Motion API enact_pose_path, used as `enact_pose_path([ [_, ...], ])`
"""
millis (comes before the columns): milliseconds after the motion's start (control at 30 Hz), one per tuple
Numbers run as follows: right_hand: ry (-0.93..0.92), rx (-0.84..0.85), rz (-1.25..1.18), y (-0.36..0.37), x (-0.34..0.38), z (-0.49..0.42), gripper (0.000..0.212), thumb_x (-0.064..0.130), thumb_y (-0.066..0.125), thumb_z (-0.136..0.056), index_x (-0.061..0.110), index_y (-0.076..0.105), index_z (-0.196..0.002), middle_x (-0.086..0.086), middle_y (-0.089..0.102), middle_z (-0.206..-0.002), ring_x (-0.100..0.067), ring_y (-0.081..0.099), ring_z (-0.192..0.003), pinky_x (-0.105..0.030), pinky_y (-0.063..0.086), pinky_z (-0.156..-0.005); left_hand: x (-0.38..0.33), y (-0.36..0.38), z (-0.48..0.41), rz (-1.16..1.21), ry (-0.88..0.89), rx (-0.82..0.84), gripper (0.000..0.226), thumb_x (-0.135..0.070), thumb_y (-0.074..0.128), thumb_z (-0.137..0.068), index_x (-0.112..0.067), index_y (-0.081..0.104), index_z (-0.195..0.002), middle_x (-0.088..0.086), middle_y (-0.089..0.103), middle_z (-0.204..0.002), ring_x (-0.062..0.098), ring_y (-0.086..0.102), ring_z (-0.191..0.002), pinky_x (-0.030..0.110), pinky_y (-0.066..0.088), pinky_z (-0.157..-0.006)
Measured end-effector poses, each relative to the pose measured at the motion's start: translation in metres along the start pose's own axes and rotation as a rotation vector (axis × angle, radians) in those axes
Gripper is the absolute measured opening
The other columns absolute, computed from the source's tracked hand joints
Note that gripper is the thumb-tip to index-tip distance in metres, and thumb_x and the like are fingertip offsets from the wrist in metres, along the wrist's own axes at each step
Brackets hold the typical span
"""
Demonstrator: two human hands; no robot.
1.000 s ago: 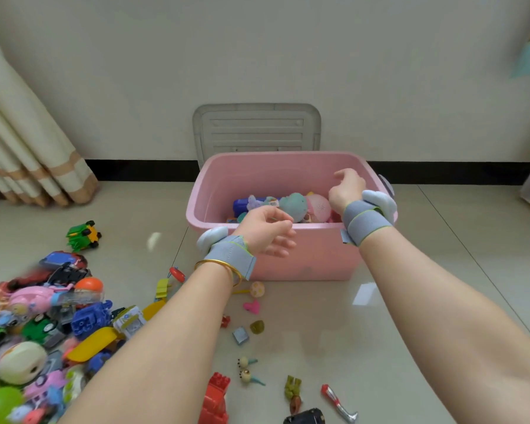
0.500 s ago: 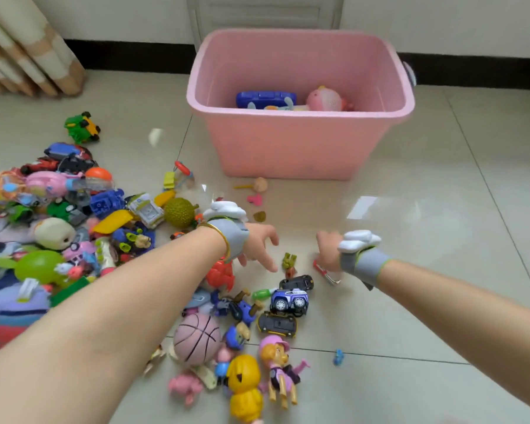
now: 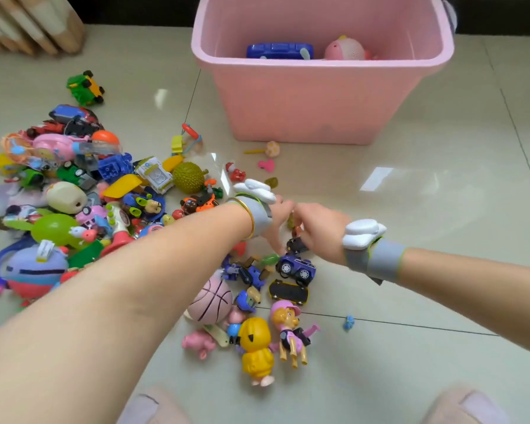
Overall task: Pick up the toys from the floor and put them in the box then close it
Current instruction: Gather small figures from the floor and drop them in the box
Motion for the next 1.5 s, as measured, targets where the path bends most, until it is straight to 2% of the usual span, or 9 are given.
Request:
enact_pose_path([
  [100,-0.605,-0.111,0.125,0.028,0.051,0.041,0.025,0.027,0.048,-0.073,0.016,0.061,-0.092,-0.006,0.061,-0.089,-0.030,0.057,-0.083,-0.035,0.047,-0.064,0.018,-0.017,0.001,0.013,-0.025,-0.053,0.080,-0.036,0.072,-0.078,-0.016,0.032,-0.144,0.011,0.042,-0.137,0.031,0.050,-0.120,0.040,0.046,-0.099],
  [233,-1.105,0.077,0.503,0.101,0.087,0.090,0.049,0.050,0.058,-0.069,0.034,0.063,-0.115,0.001,0.058,-0.126,-0.032,0.046,-0.123,-0.057,0.029,-0.106,0.035,-0.015,0.001,0.079,-0.091,-0.087,0.076,-0.028,0.071,-0.079,-0.014,0.032,-0.143,0.013,0.037,-0.136,0.033,0.050,-0.117,0.043,0.047,-0.098],
  [633,-1.090,-0.115,0.679,0.109,0.075,0.016,0.006,0.033,0.063,-0.080,0.034,0.069,-0.079,0.003,0.070,-0.103,-0.035,0.062,-0.107,-0.059,0.035,-0.101,0.065,-0.019,0.003,0.198,-0.169,-0.217,0.066,-0.035,0.067,-0.082,-0.018,0.039,-0.139,0.015,0.040,-0.131,0.036,0.049,-0.116,0.043,0.044,-0.101],
  [800,-0.964,-0.057,0.689,0.073,0.061,-0.034,0.014,0.036,0.070,-0.072,0.036,0.070,-0.086,0.003,0.070,-0.107,-0.034,0.064,-0.104,-0.055,0.047,-0.095,0.084,-0.029,0.009,0.367,-0.247,-0.297,0.056,-0.029,0.061,-0.085,-0.021,0.042,-0.137,0.013,0.040,-0.132,0.034,0.051,-0.117,0.042,0.042,-0.103],
  [967,-0.886,-0.165,0.481,0.041,0.048,-0.053,0.044,0.044,0.030,-0.091,0.032,0.068,-0.110,-0.006,0.066,-0.116,-0.038,0.062,-0.104,-0.054,0.048,-0.092,0.103,-0.040,0.019,0.458,-0.350,-0.338,0.052,-0.031,0.056,-0.090,-0.020,0.042,-0.139,0.014,0.038,-0.137,0.035,0.047,-0.122,0.042,0.040,-0.105],
  [1033,-0.808,-0.300,0.348,0.024,0.042,-0.054,0.046,0.045,0.033,-0.087,0.027,0.068,-0.112,-0.006,0.067,-0.113,-0.035,0.063,-0.101,-0.047,0.051,-0.086,0.105,-0.040,0.020,0.391,-0.397,-0.269,0.060,-0.045,0.053,-0.089,-0.024,0.036,-0.143,0.014,0.036,-0.142,0.036,0.043,-0.127,0.044,0.038,-0.106],
  [1133,-0.377,-0.367,0.162,-0.010,0.017,-0.064,0.038,0.034,0.045,-0.086,0.020,0.062,-0.116,-0.011,0.059,-0.115,-0.039,0.057,-0.101,-0.042,0.051,-0.075,0.095,-0.038,0.023,0.321,-0.390,-0.155,0.077,-0.057,0.052,-0.088,-0.022,0.023,-0.150,0.013,0.033,-0.150,0.036,0.036,-0.135,0.042,0.036,-0.106],
  [1267,0.446,-0.071,0.087,-0.032,-0.061,-0.067,0.049,0.044,0.037,-0.096,0.010,0.045,-0.130,-0.022,0.047,-0.127,-0.041,0.050,-0.112,-0.044,0.045,-0.094,0.082,-0.028,0.018,0.186,-0.395,-0.023,0.101,-0.068,0.057,-0.078,-0.019,0.009,-0.152,0.012,0.026,-0.154,0.036,0.032,-0.138,0.045,0.035,-0.111],
  [1500,0.754,0.184,-0.704,-0.006,-0.083,-0.055,0.078,0.066,0.042,-0.086,0.028,0.017,-0.149,-0.015,0.036,-0.146,-0.045,0.058,-0.104,-0.064,0.054,-0.072,0.059,-0.011,0.008,0.221,-0.402,0.092,0.142,-0.089,0.058,-0.049,-0.012,0.000,-0.152,0.009,0.033,-0.142,0.034,0.040,-0.126,0.041,0.041,-0.101],
])
Point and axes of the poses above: each hand's wrist, its own z-axis away from the middle knuckle, its own y-axis out of the palm, x = y × z, the point moved 4 cm from there along -z, towards the middle knuckle
